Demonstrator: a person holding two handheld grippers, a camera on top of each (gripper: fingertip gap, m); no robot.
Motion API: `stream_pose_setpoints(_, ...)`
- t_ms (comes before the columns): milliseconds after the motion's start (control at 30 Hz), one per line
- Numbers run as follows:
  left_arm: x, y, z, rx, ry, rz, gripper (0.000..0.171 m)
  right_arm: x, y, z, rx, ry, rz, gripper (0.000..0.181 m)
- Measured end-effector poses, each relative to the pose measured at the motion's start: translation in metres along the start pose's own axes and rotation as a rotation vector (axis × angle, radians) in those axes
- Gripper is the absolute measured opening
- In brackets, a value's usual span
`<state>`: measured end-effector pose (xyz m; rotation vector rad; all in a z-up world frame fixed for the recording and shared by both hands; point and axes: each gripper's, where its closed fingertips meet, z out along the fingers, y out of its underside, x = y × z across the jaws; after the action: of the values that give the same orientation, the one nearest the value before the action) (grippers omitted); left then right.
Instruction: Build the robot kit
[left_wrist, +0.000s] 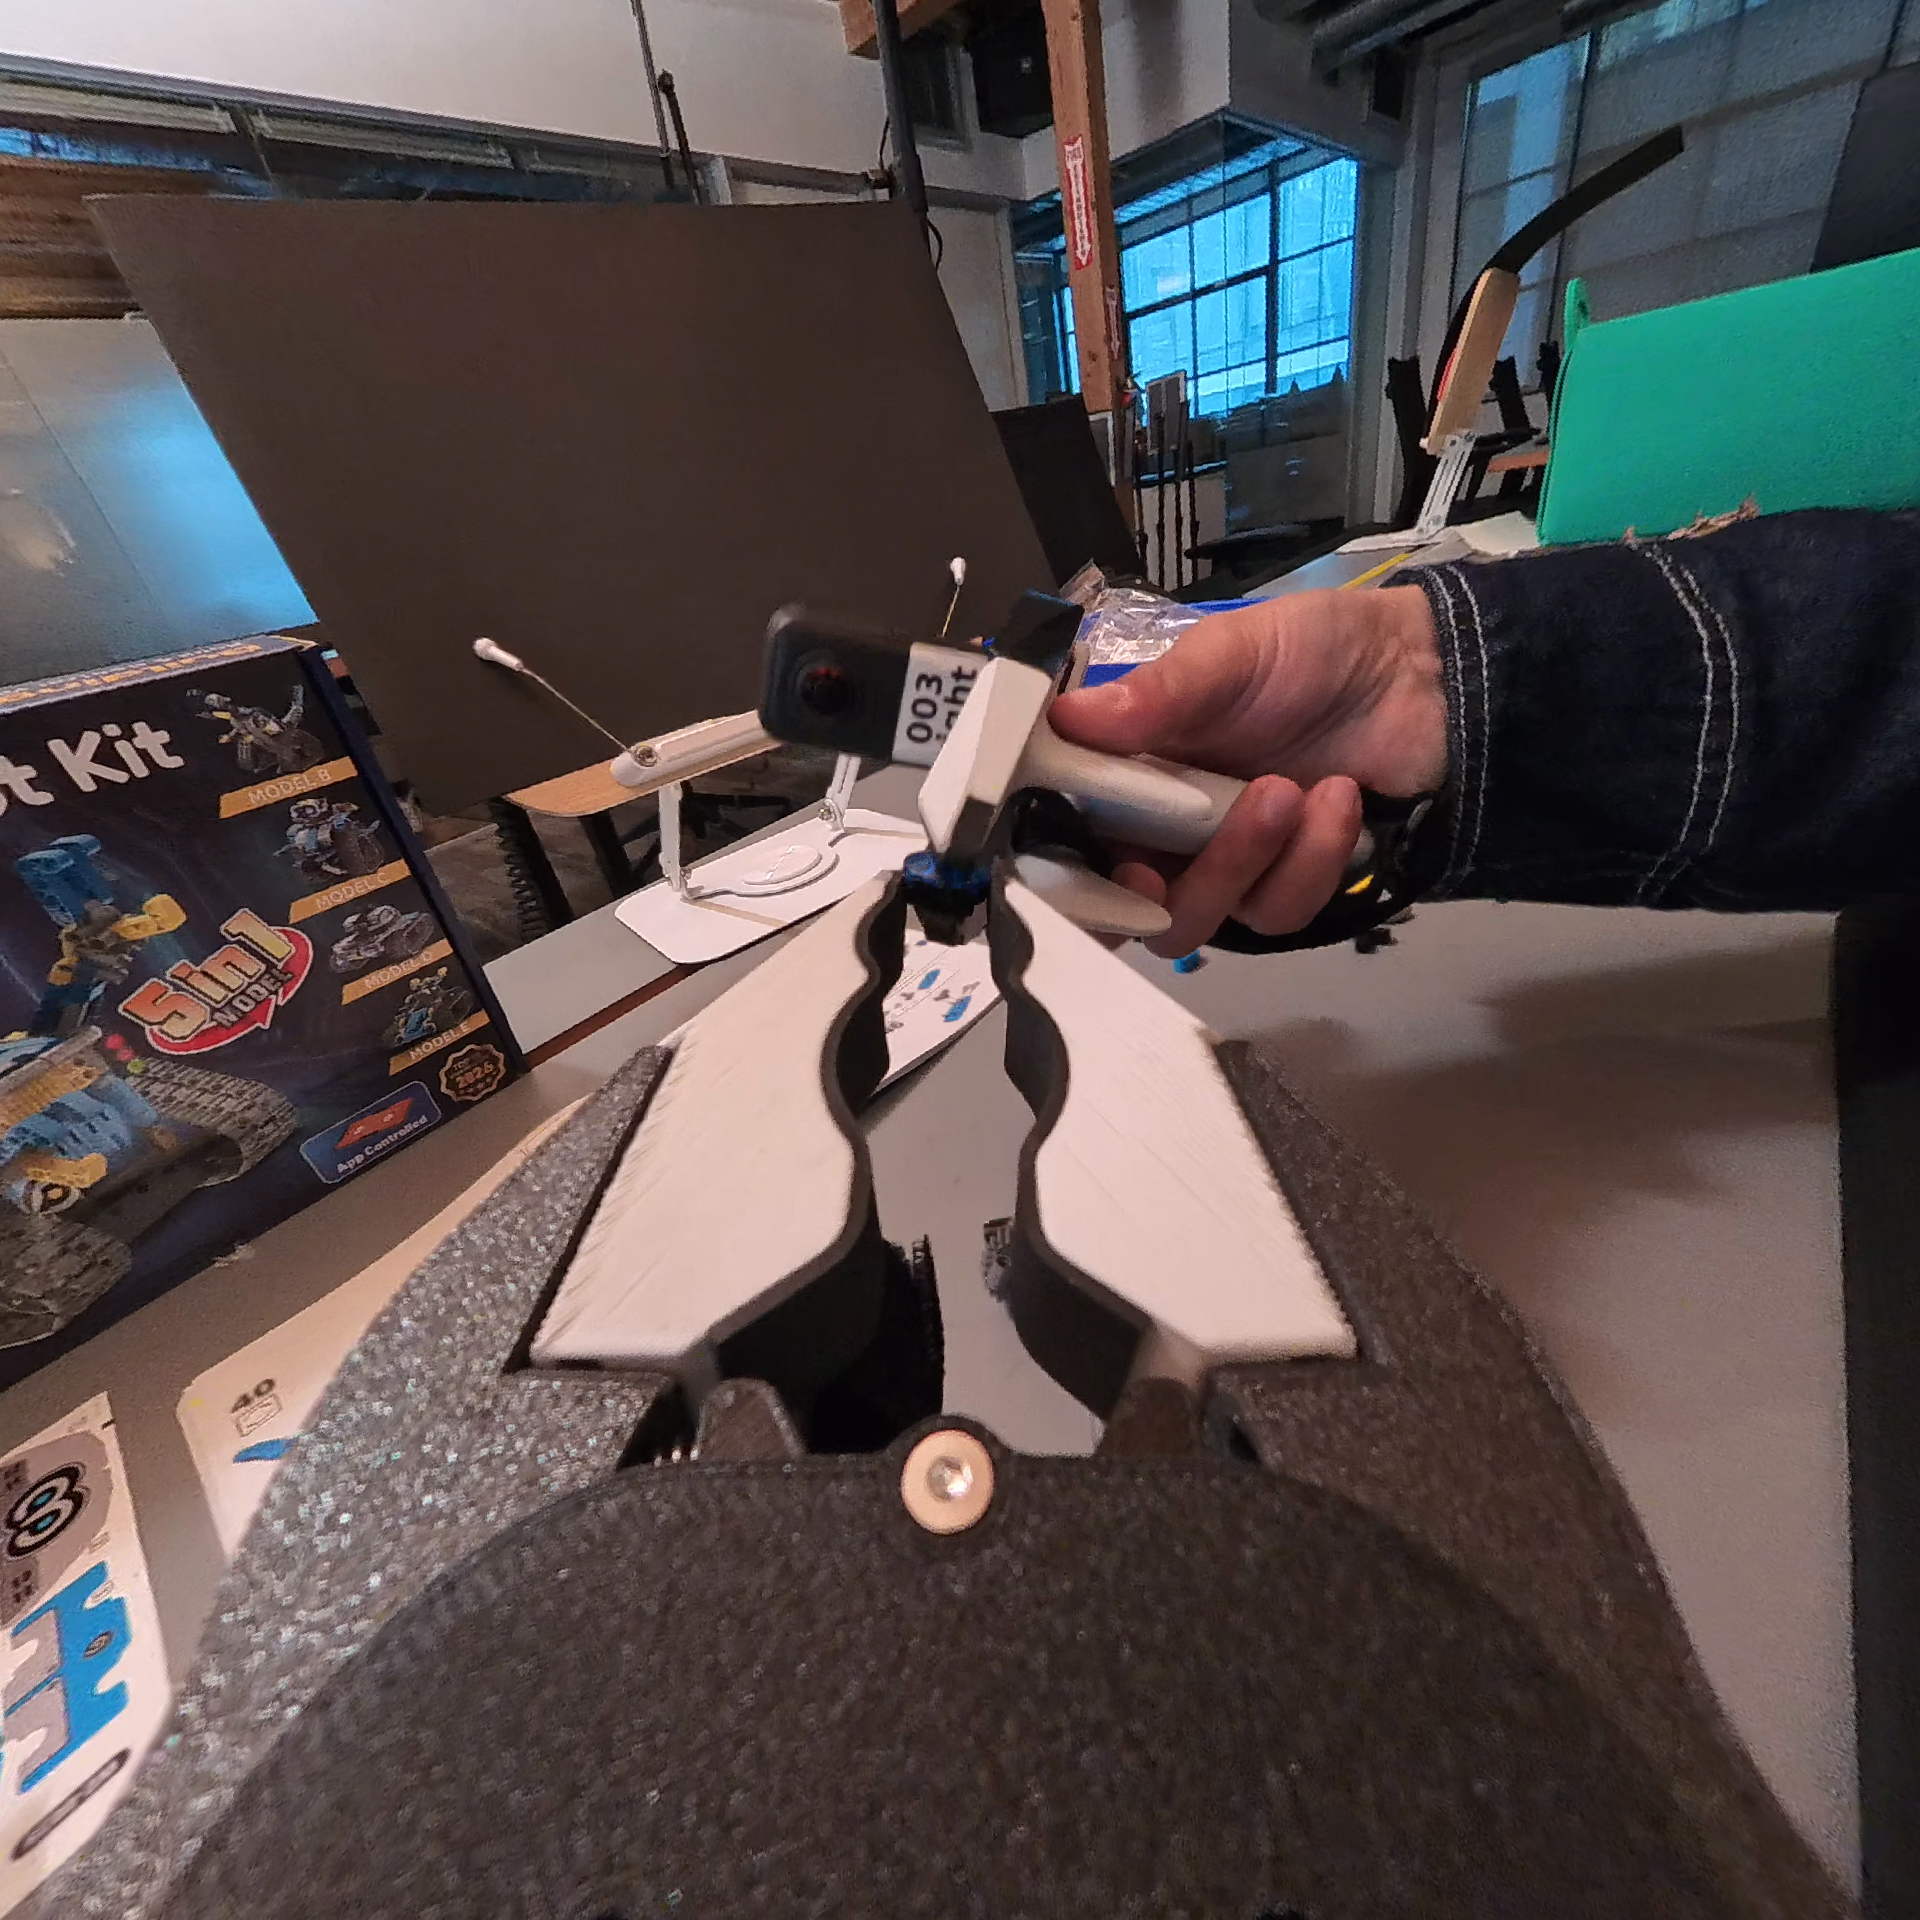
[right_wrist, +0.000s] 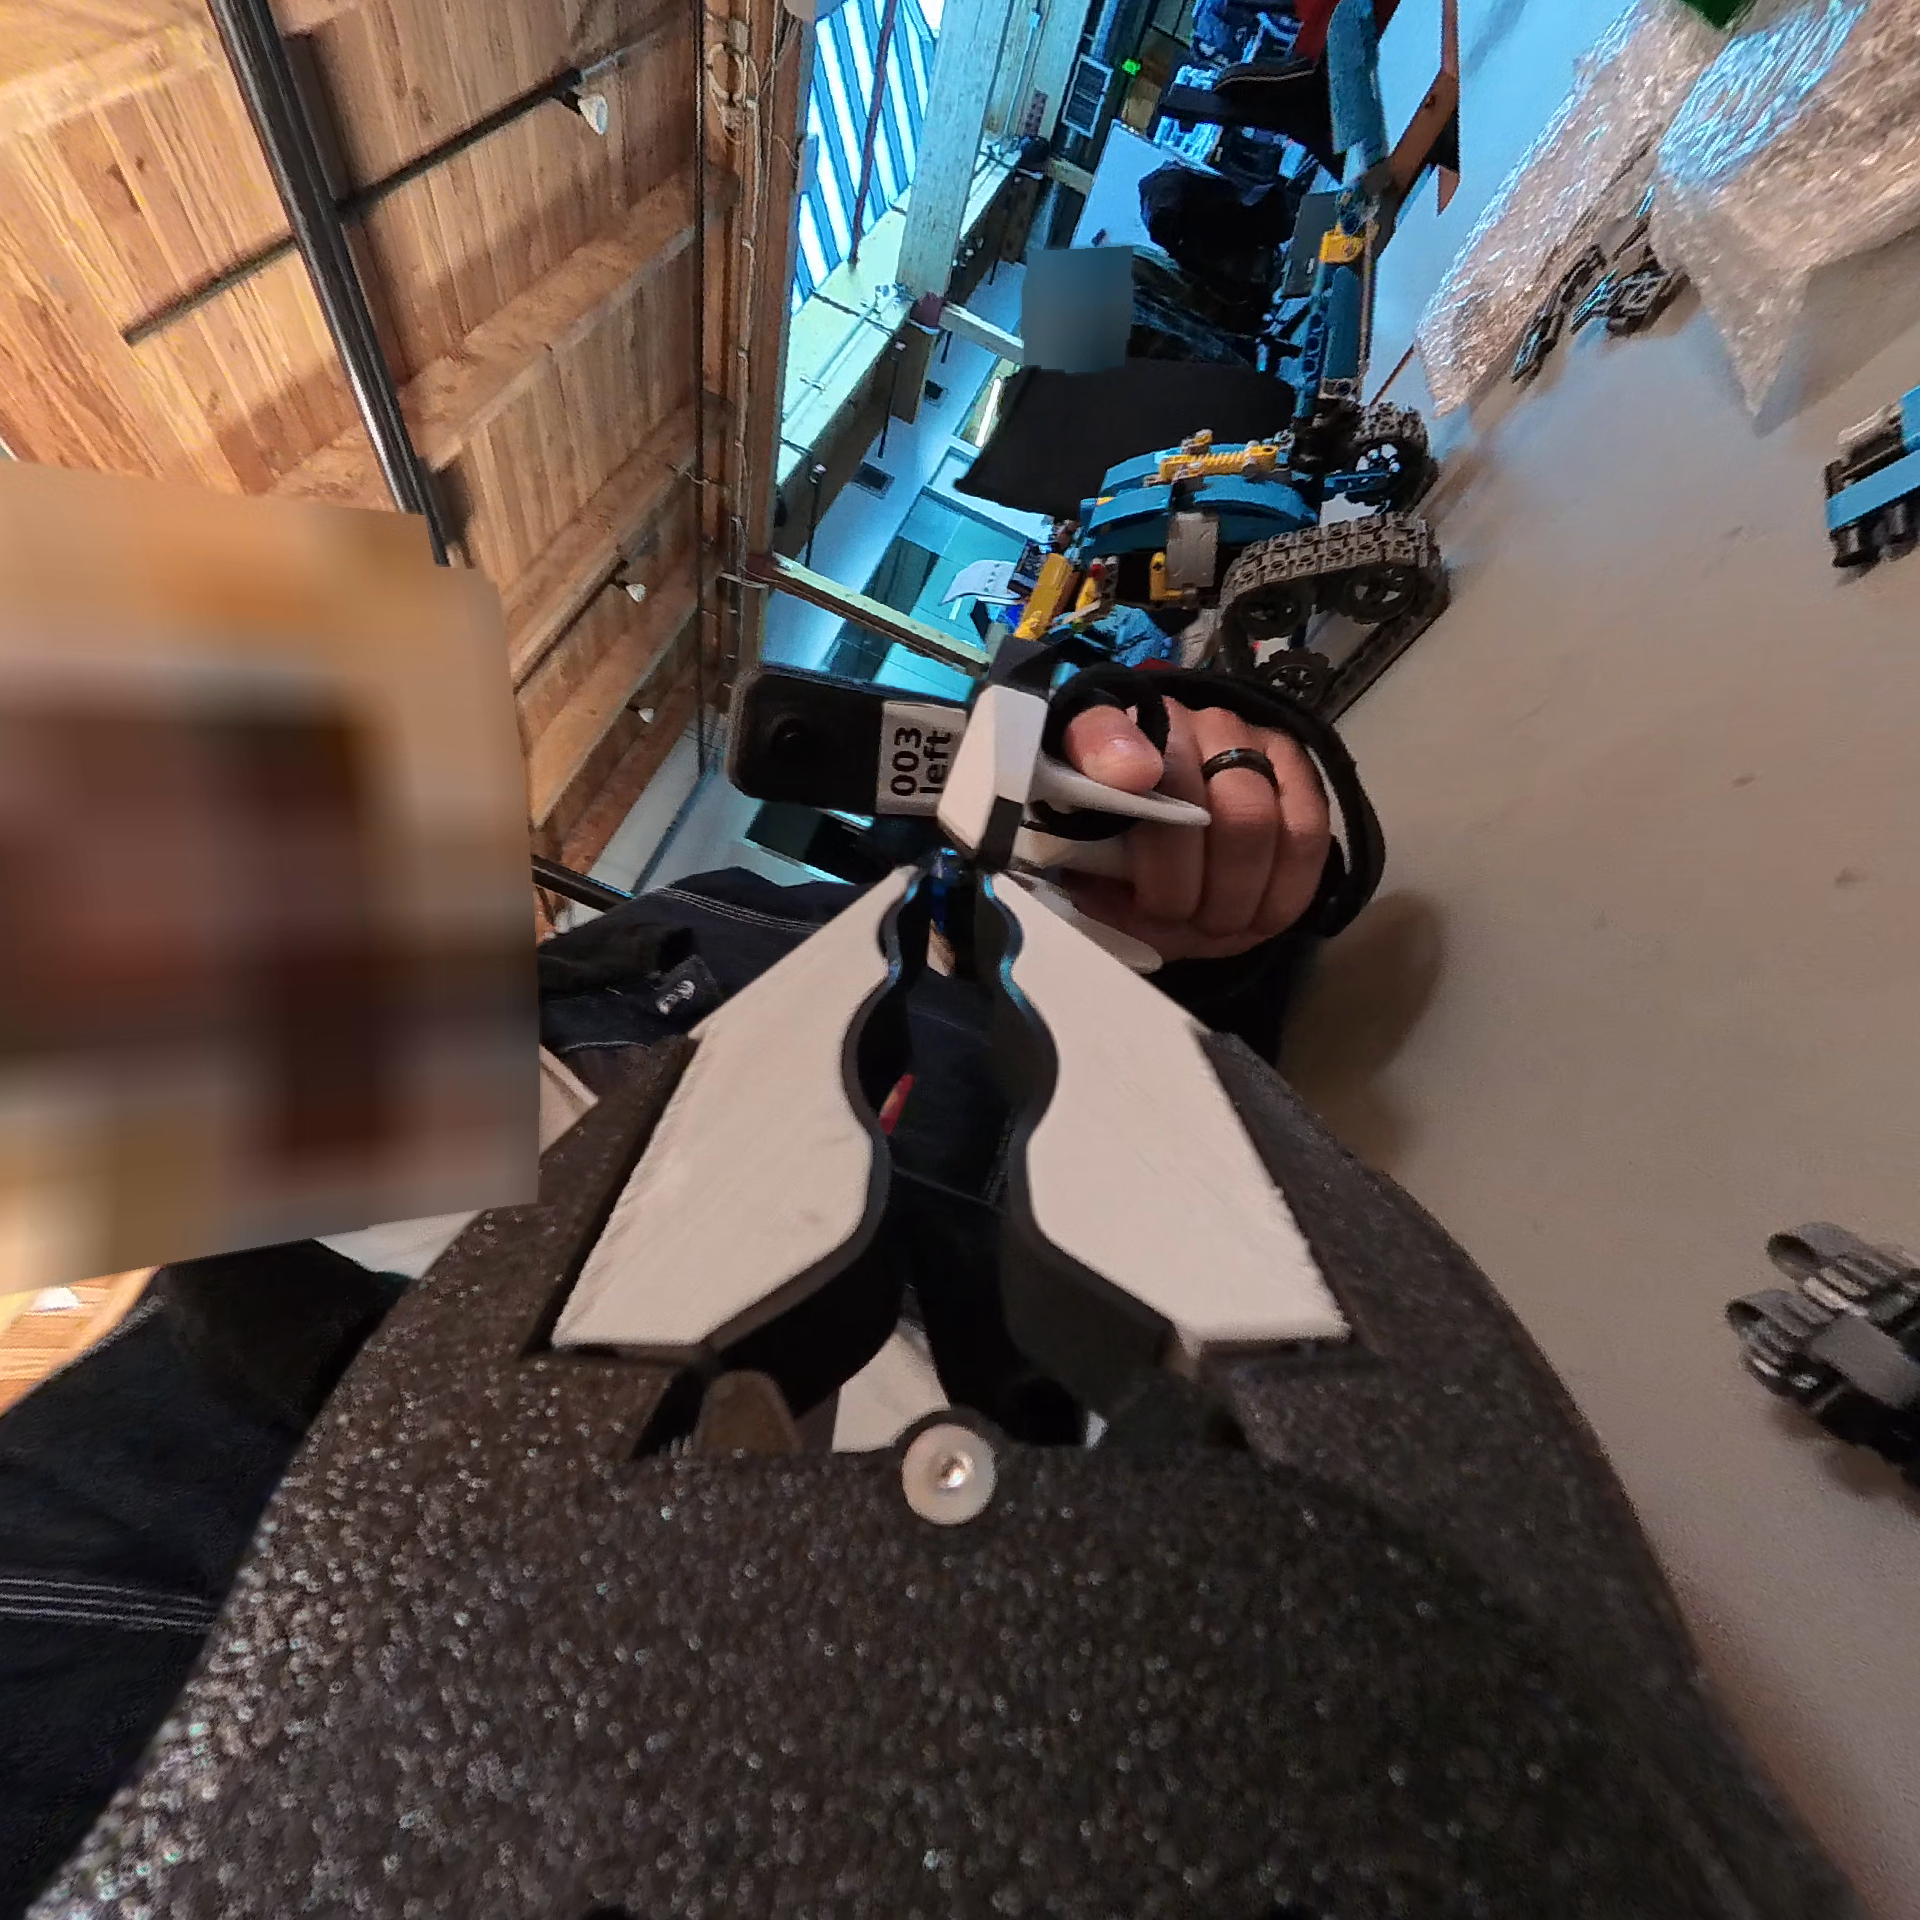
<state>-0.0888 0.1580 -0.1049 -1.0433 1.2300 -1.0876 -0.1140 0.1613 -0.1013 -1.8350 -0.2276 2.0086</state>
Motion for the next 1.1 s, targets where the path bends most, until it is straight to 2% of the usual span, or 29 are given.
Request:
stream_pose_setpoints(100, -0.001, 0.004, 0.002, -0.024, -0.004, -0.008, 0.015, 0.005, -0.001, -0.004, 0.006, 0.103, -0.176, 0.007)
stream_pose_setpoints(200, -0.002, 0.003, -0.002, -0.012, 0.036, -0.089, 0.019, 0.013, -0.008, -0.018, 0.038, 0.301, -0.417, 0.007)
stream_pose_setpoints(233, -0.002, 0.004, -0.003, -0.010, 0.057, -0.127, 0.019, 0.020, -0.009, -0.025, 0.028, 0.408, -0.491, 0.007)
stream_pose_setpoints(267, -0.003, 0.003, -0.004, -0.004, 0.076, -0.162, 0.019, 0.019, -0.008, -0.028, 0.007, 0.480, -0.643, 0.007)
stream_pose_setpoints(300, -0.002, 0.001, -0.005, 0.011, 0.095, -0.193, 0.019, 0.011, -0.006, -0.027, -0.004, 0.537, -0.877, 0.007)
stream_pose_setpoints(367, 0.002, -0.001, -0.005, 0.029, 0.156, -0.274, 0.019, 0.032, -0.008, -0.047, -0.121, 0.924, -1.133, 0.007)
stream_pose_setpoints(467, 0.004, 0.004, -0.001, 0.025, 0.220, -0.422, 0.020, 0.029, -0.001, -0.047, -0.184, 1.132, -1.423, 0.008)
stream_pose_setpoints(600, 0.014, 0.012, 0.006, 0.011, 0.383, -0.759, 0.029, 0.021, 0.005, -0.046, -0.189, 1.260, -1.643, 0.008)
stream_pose_setpoints(733, 0.013, 0.016, 0.011, 0.040, 0.472, -1.007, 0.030, 0.013, 0.005, -0.044, -0.162, 1.281, -1.766, 0.007)
stream_pose_setpoints(900, 0.018, 0.009, 0.011, 0.082, 0.572, -1.113, 0.030, 0.008, 0.006, -0.042, -0.137, 1.260, -1.798, 0.007)
stream_pose_setpoints(1000, 0.024, 0.004, 0.011, 0.095, 0.610, -1.105, 0.029, 0.007, 0.008, -0.038, -0.106, 1.222, -1.797, 0.008)
stream_pose_setpoints(1100, 0.027, 0.003, 0.011, 0.090, 0.612, -1.078, 0.020, 0.009, 0.011, -0.031, -0.117, 1.197, -1.823, 0.008)
